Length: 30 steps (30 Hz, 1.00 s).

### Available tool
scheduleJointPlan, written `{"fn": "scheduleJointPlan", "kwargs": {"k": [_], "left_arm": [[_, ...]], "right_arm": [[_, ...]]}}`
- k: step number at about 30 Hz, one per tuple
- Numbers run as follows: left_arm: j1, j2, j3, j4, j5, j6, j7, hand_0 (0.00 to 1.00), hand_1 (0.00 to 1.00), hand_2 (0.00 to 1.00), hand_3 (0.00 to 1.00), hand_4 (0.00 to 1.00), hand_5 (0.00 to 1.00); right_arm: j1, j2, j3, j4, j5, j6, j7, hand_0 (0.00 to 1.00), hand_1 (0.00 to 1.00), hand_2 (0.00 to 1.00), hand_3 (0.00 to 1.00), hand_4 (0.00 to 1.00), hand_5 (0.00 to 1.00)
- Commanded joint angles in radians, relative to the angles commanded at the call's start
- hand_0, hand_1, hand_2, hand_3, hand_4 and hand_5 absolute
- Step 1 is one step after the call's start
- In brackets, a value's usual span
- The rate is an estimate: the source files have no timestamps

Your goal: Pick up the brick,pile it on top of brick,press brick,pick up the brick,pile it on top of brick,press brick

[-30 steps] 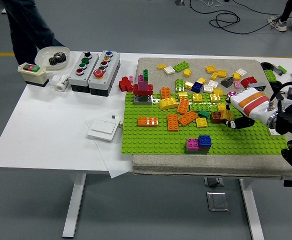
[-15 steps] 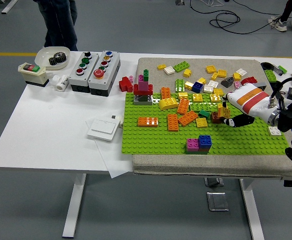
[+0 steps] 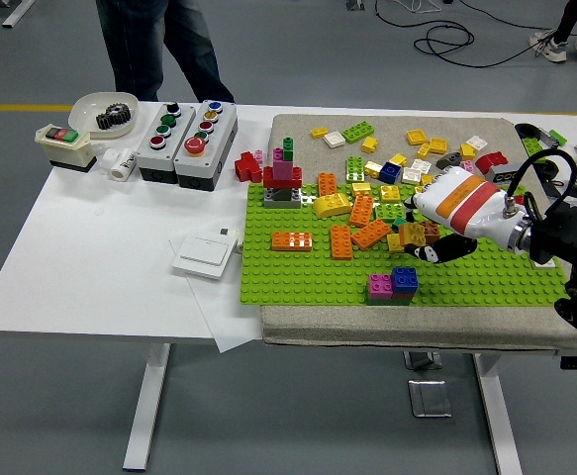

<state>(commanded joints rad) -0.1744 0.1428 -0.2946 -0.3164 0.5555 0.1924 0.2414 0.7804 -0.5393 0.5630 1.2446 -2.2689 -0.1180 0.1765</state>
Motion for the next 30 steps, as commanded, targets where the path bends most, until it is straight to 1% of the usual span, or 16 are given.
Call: {"fn": "scheduleJointPlan", "kwargs": {"k": [2, 5, 6, 10, 14, 22, 23, 28, 29, 30], "left_arm": [[0.0, 0.001, -0.003, 0.0, 0.004, 0.0, 0.001, 0.701, 0.728, 0.745, 0.612, 0.721, 0.686], [0.0, 0.002, -0.006, 0.0, 0.008, 0.0, 0.003, 0.701, 0.728, 0.746, 0.612, 0.721, 0.686], [0.0, 0.003, -0.007, 0.0, 0.009, 0.0, 0.003, 0.701, 0.728, 0.746, 0.612, 0.721, 0.686], [-0.001, 0.004, -0.008, 0.0, 0.013, 0.0, 0.004, 0.701, 0.728, 0.746, 0.612, 0.721, 0.686], [0.0, 0.004, -0.009, 0.0, 0.013, 0.0, 0.004, 0.701, 0.728, 0.746, 0.612, 0.721, 0.686], [0.0, 0.005, -0.013, -0.001, 0.019, 0.0, 0.006, 0.702, 0.727, 0.746, 0.612, 0.722, 0.687], [0.0, 0.005, -0.013, -0.001, 0.019, 0.0, 0.006, 0.7, 0.725, 0.746, 0.612, 0.722, 0.687], [0.0, 0.005, -0.017, -0.002, 0.026, -0.001, 0.008, 0.7, 0.725, 0.746, 0.612, 0.722, 0.687], [-0.001, 0.005, -0.016, -0.002, 0.026, -0.001, 0.008, 0.7, 0.724, 0.746, 0.612, 0.721, 0.686], [-0.001, 0.005, -0.017, -0.002, 0.026, -0.001, 0.008, 0.7, 0.724, 0.746, 0.612, 0.721, 0.686]], "right_arm": [[0.012, -0.003, -0.012, 0.043, 0.0, 0.01, -0.002, 0.002, 0.002, 0.007, 0.48, 0.783, 0.389], [0.026, -0.005, -0.023, 0.082, 0.0, 0.025, -0.006, 0.002, 0.002, 0.006, 0.477, 0.785, 0.391], [0.034, -0.005, -0.03, 0.099, 0.0, 0.037, -0.01, 0.002, 0.002, 0.006, 0.477, 0.785, 0.391], [0.055, -0.002, -0.047, 0.137, 0.0, 0.073, -0.023, 0.002, 0.002, 0.006, 0.477, 0.785, 0.391], [0.068, 0.009, -0.064, 0.148, 0.0, 0.09, -0.028, 0.002, 0.002, 0.005, 0.478, 0.792, 0.389], [0.076, 0.027, -0.092, 0.139, 0.0, 0.113, -0.038, 0.002, 0.002, 0.006, 0.48, 0.799, 0.383], [0.077, 0.029, -0.094, 0.142, 0.0, 0.118, -0.042, 0.002, 0.002, 0.005, 0.484, 0.819, 0.36], [0.079, 0.035, -0.098, 0.153, 0.0, 0.137, -0.053, 0.002, 0.002, 0.005, 0.484, 0.819, 0.36], [0.079, 0.035, -0.098, 0.155, 0.0, 0.143, -0.055, 0.002, 0.002, 0.006, 0.483, 0.825, 0.336], [0.079, 0.035, -0.099, 0.156, 0.0, 0.145, -0.055, 0.002, 0.002, 0.006, 0.483, 0.825, 0.336]]}}
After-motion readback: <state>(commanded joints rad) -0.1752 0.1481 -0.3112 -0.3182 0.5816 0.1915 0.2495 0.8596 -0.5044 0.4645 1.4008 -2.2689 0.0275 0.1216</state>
